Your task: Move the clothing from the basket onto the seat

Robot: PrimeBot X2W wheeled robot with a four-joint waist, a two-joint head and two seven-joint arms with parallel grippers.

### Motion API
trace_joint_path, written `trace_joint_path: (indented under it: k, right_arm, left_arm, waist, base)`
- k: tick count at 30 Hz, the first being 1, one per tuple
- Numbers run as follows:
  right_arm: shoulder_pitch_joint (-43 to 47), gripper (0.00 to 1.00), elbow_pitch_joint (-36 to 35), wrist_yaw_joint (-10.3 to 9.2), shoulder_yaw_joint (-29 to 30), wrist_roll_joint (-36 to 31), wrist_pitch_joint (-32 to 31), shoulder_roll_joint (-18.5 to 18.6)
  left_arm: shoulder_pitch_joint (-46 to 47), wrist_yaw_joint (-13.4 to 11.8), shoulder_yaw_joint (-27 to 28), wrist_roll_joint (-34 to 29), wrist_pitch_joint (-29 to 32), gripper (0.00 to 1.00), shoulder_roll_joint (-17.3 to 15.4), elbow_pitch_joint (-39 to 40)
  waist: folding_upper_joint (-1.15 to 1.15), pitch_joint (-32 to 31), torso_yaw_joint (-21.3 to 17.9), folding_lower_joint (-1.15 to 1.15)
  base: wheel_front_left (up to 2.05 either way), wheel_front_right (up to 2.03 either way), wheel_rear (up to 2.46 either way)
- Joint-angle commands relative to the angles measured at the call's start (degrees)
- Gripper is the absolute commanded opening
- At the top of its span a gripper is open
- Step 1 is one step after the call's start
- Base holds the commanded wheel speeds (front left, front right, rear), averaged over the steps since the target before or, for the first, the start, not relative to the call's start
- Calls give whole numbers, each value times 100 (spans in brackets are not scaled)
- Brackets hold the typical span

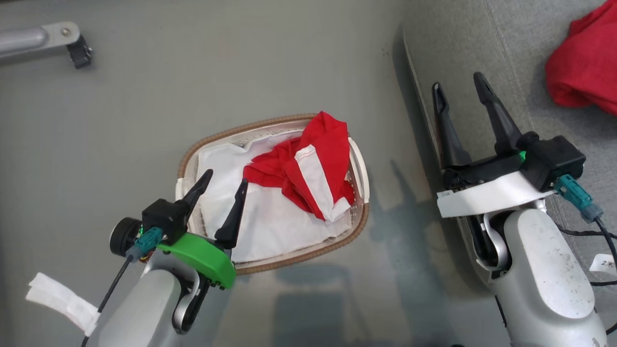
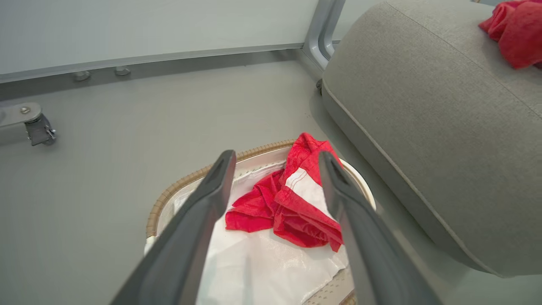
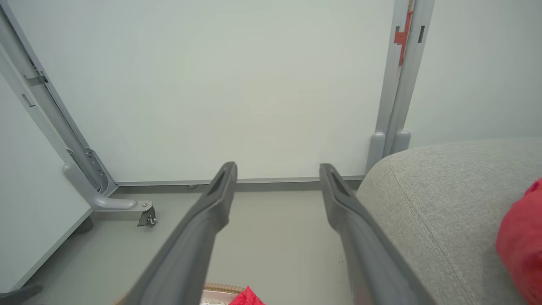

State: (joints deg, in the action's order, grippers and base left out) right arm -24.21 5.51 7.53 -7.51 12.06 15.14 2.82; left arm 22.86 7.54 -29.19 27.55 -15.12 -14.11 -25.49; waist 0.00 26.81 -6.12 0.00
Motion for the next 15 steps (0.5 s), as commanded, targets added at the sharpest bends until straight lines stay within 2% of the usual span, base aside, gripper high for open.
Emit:
trace_joint_path:
  k: [1, 15]
  right_arm:
    - [-103, 100, -111, -8, 31, 71, 1, 17]
    - [-294, 100, -698, -8, 94, 233, 1, 15]
  left_arm:
    - [272, -12, -155, 72, -4, 100, -108, -93]
    - [1632, -12, -2076, 1013, -5, 100, -332, -1386]
  waist:
    - [0, 698, -559, 0]
    - [0, 1586, -1056, 0]
  base:
    - [0, 0, 0]
    - [0, 0, 0]
